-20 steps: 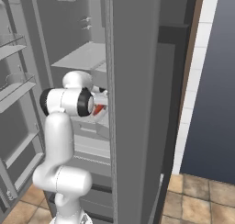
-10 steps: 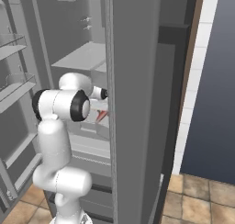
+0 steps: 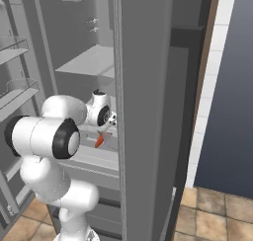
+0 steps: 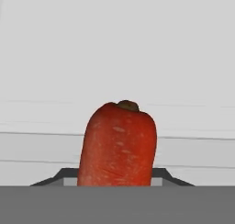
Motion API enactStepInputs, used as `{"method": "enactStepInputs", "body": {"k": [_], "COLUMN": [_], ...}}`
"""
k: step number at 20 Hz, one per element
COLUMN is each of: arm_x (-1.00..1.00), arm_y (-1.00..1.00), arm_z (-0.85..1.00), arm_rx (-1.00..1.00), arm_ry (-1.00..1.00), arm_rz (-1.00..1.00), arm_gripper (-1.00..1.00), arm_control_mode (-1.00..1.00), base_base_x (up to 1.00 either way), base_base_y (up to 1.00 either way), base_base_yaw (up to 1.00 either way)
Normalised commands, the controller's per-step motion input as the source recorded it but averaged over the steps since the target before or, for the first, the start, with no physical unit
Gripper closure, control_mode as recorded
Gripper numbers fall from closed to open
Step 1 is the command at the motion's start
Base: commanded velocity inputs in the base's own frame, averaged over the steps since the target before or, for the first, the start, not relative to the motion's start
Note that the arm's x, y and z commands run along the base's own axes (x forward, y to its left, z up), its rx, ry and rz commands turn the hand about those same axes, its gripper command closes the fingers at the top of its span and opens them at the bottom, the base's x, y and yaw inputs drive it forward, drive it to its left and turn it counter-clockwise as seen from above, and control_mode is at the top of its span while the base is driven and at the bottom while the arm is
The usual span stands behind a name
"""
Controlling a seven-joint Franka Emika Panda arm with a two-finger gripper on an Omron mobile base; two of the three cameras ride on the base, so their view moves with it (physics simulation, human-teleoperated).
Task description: Place one carrot and one fish in each tupperware on the nearby counter, to pack two identical lunches.
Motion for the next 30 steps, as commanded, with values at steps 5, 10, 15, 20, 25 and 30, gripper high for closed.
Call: {"method": "enactStepInputs", "body": {"k": [5,10,15,20,25,30], "arm_x": [-1.00,-1.00,-1.00,-0.99,-0.89,-0.68], "arm_y": [0.00,0.00,0.00,0.00,0.00,0.00], "arm_z": [0.36,0.86,1.00,1.00,1.00,1.00], "arm_rx": [0.00,0.00,0.00,-0.02,-0.04,-0.03], "arm_ry": [-0.02,0.00,0.00,0.00,-0.02,-0.07], "arm_rz": [0.00,0.00,0.00,0.00,0.00,0.00], "arm_gripper": [1.00,1.00,1.00,1.00,1.00,1.00], "arm_control_mode": [-1.00,-1.00,-1.00,-1.00,-1.00,-1.00], "base_base_x": [0.00,0.00,0.00,0.00,0.00,0.00], "base_base_y": [0.00,0.00,0.00,0.00,0.00,0.00], "base_base_yaw": [0.00,0.00,0.00,0.00,0.00,0.00]}}
